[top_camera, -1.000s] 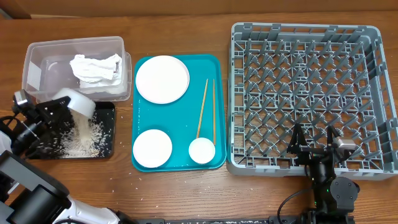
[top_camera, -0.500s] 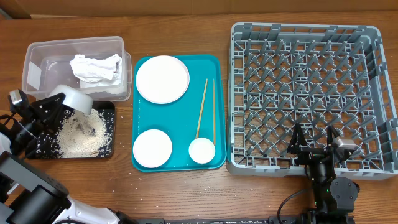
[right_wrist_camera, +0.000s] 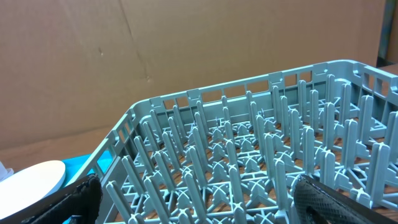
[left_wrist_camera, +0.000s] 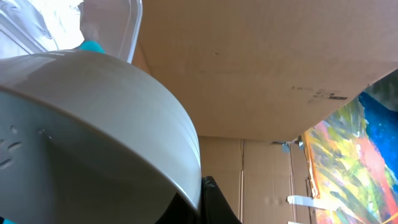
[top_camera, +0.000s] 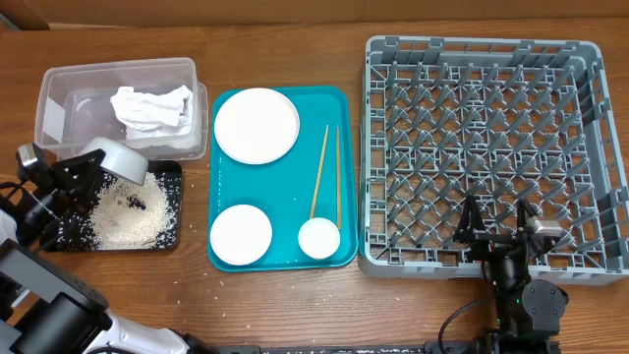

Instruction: Sort waste into correct bins and load items into the dishwasher

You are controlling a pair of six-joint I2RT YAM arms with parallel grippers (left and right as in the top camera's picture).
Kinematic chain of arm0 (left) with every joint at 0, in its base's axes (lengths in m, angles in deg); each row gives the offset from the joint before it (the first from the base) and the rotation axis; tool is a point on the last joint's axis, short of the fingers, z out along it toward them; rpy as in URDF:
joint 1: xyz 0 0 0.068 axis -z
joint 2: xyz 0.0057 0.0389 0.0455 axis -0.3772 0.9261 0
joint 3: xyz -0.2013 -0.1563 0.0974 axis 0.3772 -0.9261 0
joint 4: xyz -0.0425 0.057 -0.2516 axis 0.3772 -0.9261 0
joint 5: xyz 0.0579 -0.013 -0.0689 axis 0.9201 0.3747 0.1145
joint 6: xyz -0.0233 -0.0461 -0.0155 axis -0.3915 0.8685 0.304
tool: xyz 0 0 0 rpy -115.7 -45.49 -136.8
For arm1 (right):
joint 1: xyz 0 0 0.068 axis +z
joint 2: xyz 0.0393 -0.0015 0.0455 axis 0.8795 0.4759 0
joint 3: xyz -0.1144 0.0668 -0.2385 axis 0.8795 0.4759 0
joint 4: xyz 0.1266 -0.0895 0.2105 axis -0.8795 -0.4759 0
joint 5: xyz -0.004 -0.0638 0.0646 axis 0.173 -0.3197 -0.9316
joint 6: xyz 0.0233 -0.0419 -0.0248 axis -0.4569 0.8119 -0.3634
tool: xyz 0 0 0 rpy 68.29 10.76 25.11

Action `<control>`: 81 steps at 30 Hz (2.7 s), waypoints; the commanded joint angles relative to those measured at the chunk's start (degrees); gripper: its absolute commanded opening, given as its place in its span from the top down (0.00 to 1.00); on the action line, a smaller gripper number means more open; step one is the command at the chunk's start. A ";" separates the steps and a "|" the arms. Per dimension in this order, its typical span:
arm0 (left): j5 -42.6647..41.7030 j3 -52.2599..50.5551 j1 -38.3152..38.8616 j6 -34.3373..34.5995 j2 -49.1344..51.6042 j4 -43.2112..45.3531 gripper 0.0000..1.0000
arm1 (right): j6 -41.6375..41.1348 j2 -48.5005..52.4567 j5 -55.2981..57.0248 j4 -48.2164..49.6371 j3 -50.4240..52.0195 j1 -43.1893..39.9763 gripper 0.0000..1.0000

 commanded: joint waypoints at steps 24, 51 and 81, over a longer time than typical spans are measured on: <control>75.41 20.83 60.11 11.63 -7.30 -3.08 0.96 | -0.46 -0.46 -0.11 0.22 0.59 -0.33 0.00; 81.64 20.83 72.48 14.27 9.09 -9.66 0.68 | -0.50 -0.46 0.04 0.63 0.59 -0.33 0.00; 82.09 71.28 63.17 13.81 8.94 -20.90 0.41 | -18.69 45.42 -29.99 -8.59 -46.07 3.21 0.00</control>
